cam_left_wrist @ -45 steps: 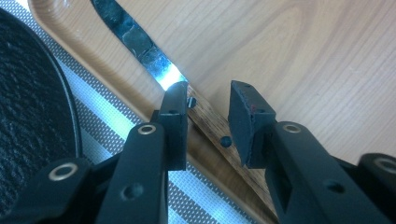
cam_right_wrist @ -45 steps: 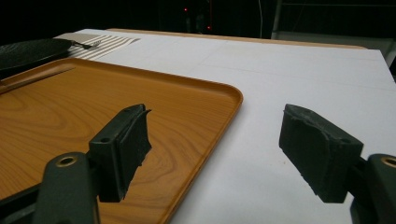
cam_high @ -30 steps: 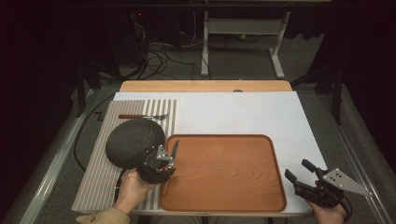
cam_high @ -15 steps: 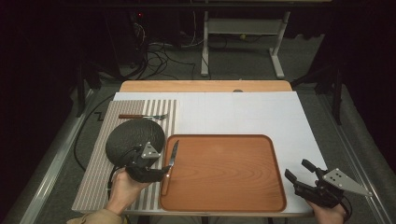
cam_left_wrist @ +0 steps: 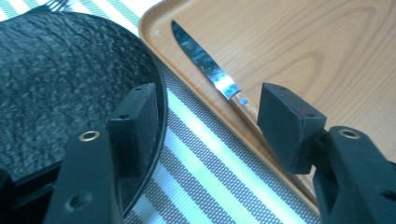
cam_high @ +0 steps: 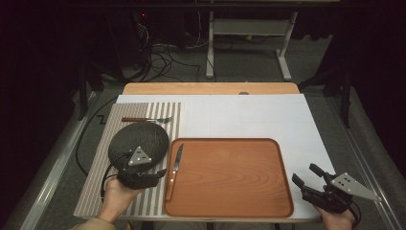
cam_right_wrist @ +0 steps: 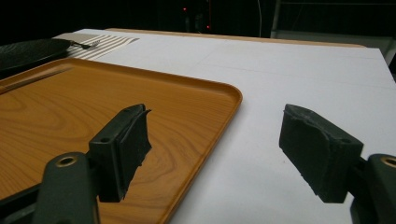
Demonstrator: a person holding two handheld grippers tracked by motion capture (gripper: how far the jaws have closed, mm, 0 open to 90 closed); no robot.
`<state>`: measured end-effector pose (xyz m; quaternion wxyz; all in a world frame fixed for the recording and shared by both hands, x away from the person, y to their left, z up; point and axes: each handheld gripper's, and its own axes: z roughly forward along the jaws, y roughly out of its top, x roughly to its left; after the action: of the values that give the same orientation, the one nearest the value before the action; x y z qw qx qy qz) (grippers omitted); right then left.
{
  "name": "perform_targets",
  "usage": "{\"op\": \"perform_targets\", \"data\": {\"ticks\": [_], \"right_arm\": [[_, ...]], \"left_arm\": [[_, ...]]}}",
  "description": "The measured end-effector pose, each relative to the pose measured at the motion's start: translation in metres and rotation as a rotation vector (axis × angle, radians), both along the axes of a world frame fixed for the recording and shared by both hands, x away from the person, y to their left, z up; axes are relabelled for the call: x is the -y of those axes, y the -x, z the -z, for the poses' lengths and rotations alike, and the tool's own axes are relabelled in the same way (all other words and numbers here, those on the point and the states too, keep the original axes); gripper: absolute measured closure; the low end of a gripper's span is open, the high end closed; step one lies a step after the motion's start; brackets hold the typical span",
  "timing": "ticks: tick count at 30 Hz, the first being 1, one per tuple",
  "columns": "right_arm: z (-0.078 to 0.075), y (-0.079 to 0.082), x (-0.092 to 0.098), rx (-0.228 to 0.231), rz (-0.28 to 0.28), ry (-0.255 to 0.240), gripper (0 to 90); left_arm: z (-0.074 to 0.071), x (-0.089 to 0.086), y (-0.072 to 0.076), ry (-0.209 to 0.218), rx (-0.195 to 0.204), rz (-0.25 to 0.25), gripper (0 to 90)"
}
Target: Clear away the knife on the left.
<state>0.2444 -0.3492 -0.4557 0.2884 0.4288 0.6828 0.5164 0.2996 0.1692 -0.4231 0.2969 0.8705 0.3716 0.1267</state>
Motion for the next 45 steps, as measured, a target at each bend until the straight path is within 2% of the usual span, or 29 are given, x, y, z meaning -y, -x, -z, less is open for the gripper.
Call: {"op": "perform_targets", "data": {"ticks": [4,11,16,22,37,45], "right_arm": [[0.0,0.0,0.0,-0.001,0.002,-0.001,24.6],[0.0,0.0,0.0,-0.002,0.002,-0.002,24.6],[0.0,0.0,0.0,-0.001,0.003,-0.001,24.6],[0.0,0.0,0.0,-0.001,0.004,0.002,24.6],[0.0,0.0,0.0,-0.001,0.004,0.003,24.6],[0.0,0.0,0.0,0.001,0.006,0.001,24.6]], "left_arm": [[-0.001,-0.008,0.003,0.023,0.016,-0.018,35.8],[0.0,-0.022,0.007,0.062,0.038,-0.013,35.7],[0.0,-0.029,0.01,0.078,0.063,-0.043,35.7],[0.0,-0.039,0.014,0.12,0.1,-0.065,35.7],[0.004,-0.062,0.025,0.185,0.128,-0.113,35.7],[0.006,-0.07,0.031,0.199,0.157,-0.133,35.6]]}}
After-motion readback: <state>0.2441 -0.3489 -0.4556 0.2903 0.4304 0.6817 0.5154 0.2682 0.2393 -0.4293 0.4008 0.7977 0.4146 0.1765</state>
